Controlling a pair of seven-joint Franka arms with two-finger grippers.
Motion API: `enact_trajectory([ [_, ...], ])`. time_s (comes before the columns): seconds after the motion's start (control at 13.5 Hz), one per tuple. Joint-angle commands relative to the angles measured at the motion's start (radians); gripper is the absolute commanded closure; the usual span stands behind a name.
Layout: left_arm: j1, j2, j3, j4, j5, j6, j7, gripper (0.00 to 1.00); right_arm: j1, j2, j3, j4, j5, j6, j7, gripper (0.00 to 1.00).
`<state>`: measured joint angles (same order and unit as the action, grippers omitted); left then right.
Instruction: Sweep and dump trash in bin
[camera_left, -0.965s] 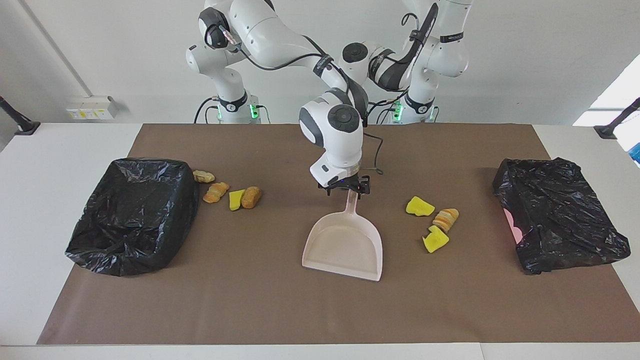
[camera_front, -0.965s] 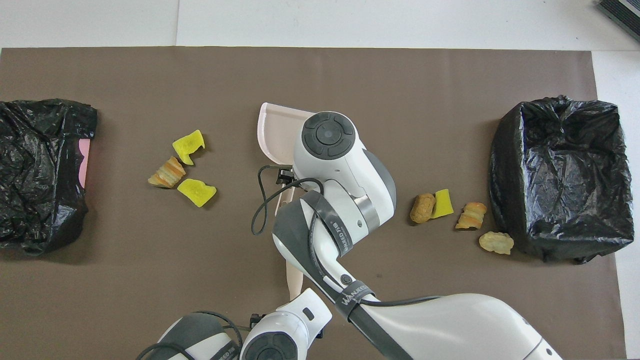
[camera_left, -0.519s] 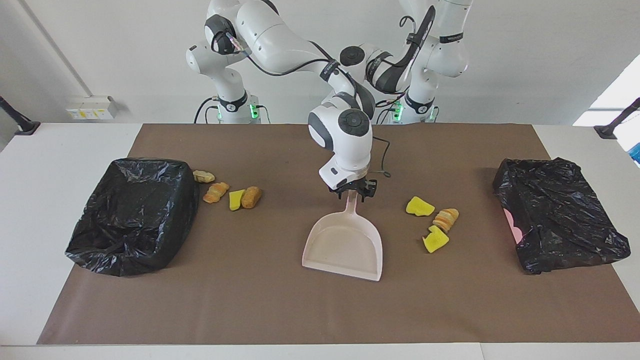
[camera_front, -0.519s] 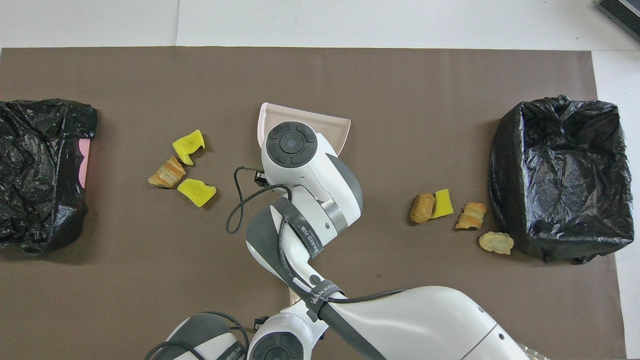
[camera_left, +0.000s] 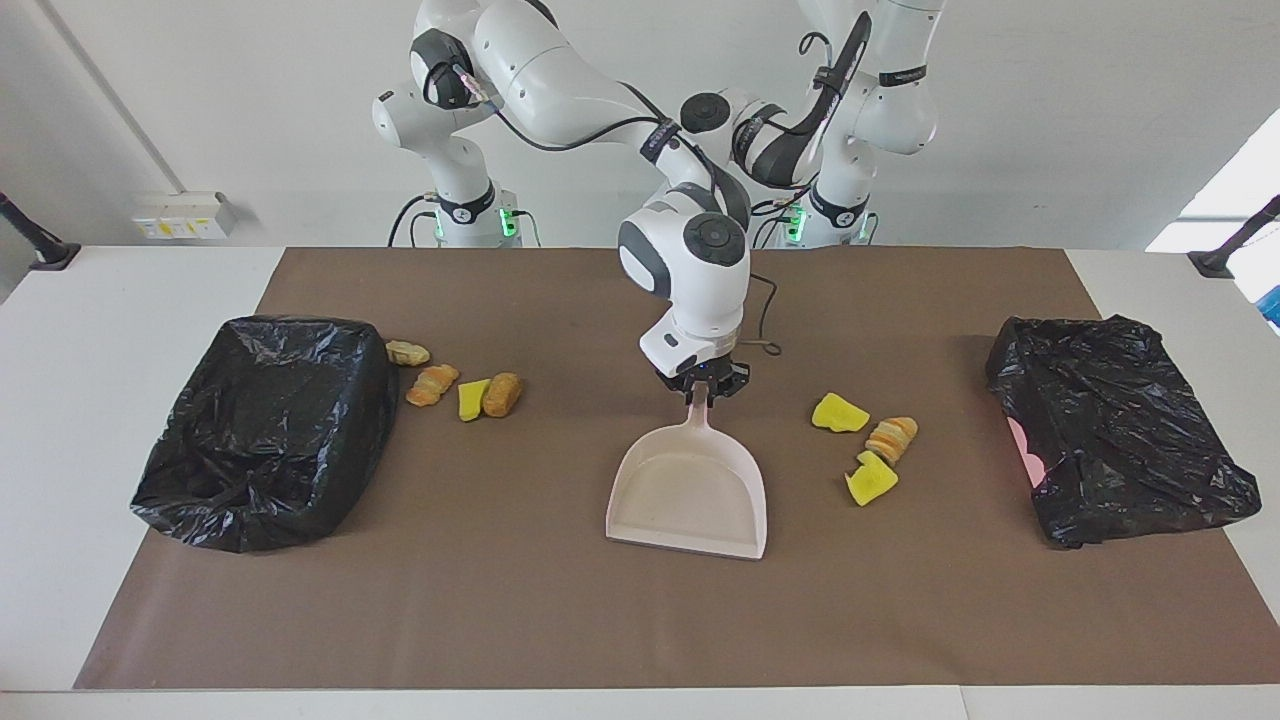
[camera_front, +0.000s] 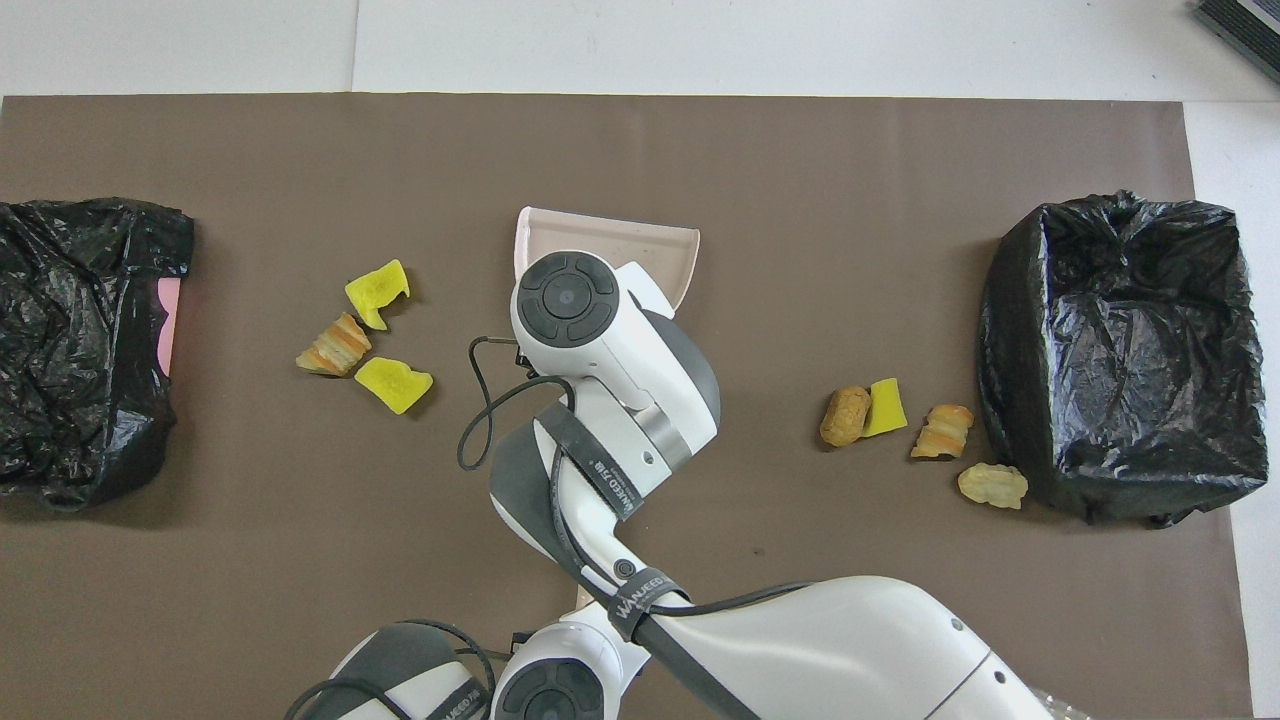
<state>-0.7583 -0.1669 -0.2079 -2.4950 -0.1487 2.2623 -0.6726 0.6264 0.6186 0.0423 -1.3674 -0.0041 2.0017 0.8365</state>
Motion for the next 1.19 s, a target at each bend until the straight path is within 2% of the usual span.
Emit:
enact_trajectory([
  [0.0, -0.006, -0.016, 0.015, -0.005, -0.014, -0.046, 0.031, 1.00, -0.008, 0.003, 0.002, 0.011, 0.001, 0.003, -0.011, 0.70],
  [0.07, -0.006, -0.017, 0.015, -0.004, -0.014, -0.059, 0.036, 1.00, -0.010, -0.005, 0.002, -0.008, 0.003, 0.035, -0.011, 0.49],
  [0.22, -0.006, -0.049, 0.016, -0.005, -0.014, -0.102, 0.057, 1.00, -0.008, -0.031, 0.002, -0.070, 0.003, 0.084, -0.011, 0.46],
  [0.3, -0.004, -0.068, 0.018, -0.005, -0.014, -0.139, 0.088, 1.00, -0.008, -0.034, 0.002, -0.078, 0.003, 0.084, -0.011, 0.50],
  [0.37, -0.004, -0.086, 0.019, -0.005, -0.014, -0.182, 0.112, 1.00, -0.010, -0.034, 0.002, -0.078, 0.001, 0.084, -0.011, 0.89],
  [0.45, -0.004, -0.100, 0.019, -0.005, -0.014, -0.213, 0.131, 1.00, -0.005, -0.034, 0.002, -0.073, -0.001, 0.083, -0.011, 1.00],
  [0.59, 0.036, -0.143, 0.021, -0.005, -0.014, -0.269, 0.177, 1.00, -0.008, -0.034, 0.002, -0.067, -0.010, 0.074, -0.013, 1.00],
  [0.89, 0.092, -0.238, 0.027, -0.007, -0.014, -0.427, 0.304, 1.00, -0.033, -0.091, 0.001, -0.065, 0.001, 0.065, -0.034, 1.00],
  [1.11, 0.233, -0.339, 0.028, -0.007, -0.014, -0.606, 0.448, 1.00, -0.095, -0.172, 0.002, -0.071, 0.006, -0.035, -0.092, 1.00],
])
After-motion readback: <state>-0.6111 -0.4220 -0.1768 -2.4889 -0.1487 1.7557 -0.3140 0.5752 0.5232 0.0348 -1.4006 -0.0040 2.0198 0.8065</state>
